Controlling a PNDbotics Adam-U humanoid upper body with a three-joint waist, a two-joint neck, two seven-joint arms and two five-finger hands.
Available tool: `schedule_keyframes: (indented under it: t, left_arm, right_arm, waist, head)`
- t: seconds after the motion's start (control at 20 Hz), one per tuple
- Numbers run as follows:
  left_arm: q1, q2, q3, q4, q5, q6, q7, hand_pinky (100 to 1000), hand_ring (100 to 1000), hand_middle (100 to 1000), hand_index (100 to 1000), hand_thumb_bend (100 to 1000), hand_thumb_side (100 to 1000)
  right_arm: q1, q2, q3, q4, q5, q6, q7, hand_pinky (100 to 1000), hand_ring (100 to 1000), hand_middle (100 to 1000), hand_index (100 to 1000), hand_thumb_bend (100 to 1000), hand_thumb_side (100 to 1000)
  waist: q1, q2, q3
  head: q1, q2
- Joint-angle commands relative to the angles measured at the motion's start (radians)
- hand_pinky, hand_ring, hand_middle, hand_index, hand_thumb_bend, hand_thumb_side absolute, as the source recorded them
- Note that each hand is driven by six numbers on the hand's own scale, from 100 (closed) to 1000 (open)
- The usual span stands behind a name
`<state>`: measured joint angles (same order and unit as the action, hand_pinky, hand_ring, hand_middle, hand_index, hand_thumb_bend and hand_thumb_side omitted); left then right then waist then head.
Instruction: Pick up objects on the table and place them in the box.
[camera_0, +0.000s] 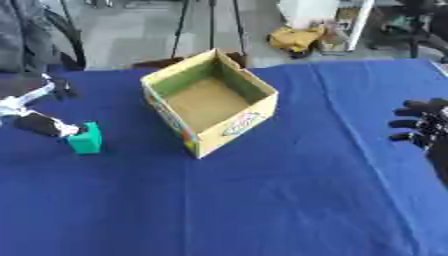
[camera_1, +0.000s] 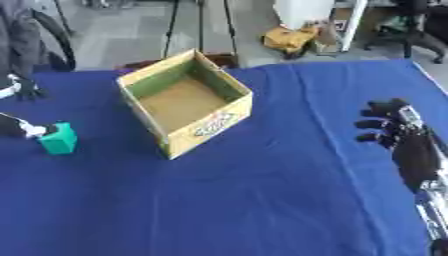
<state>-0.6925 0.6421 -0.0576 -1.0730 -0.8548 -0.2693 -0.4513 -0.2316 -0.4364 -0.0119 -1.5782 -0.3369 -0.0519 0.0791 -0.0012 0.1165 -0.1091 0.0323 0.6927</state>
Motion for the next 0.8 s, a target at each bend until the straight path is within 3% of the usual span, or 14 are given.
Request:
schedule_keyframes:
  t: [0.05, 0.4, 0.8]
  left_arm:
    - [-0.038, 0.009, 0.001, 0.036, -0.041, -0.012, 0.008, 693, 706, 669, 788, 647, 485]
    - [-0.068, -0.013, -0.008, 0.095, -0.106, -0.047, 0.005, 693, 699, 657, 780, 664, 463]
    - [-0.072, -0.025, -0.002, 0.143, -0.135, -0.057, 0.008, 688, 674, 627, 758, 547, 325]
  right_arm:
    - [-0.012, -0.021, -0.006, -0.009, 0.005, -0.001, 0.004, 600, 700, 697, 812, 100, 900]
    - [-0.011, -0.019, -0.006, -0.009, 0.006, -0.001, 0.005, 600, 700, 697, 812, 100, 900]
    - [-0.011, -0.018, -0.006, -0.008, 0.006, 0.000, 0.005, 600, 700, 696, 812, 100, 900]
  waist:
    - [0.001, -0.014, -0.001]
    - [0.001, -0.014, -0.005]
    - [0.000, -0.013, -0.007]
  head:
    - [0.000, -0.012]
    - [-0.001, -0.011]
    - [-0.003, -0.012]
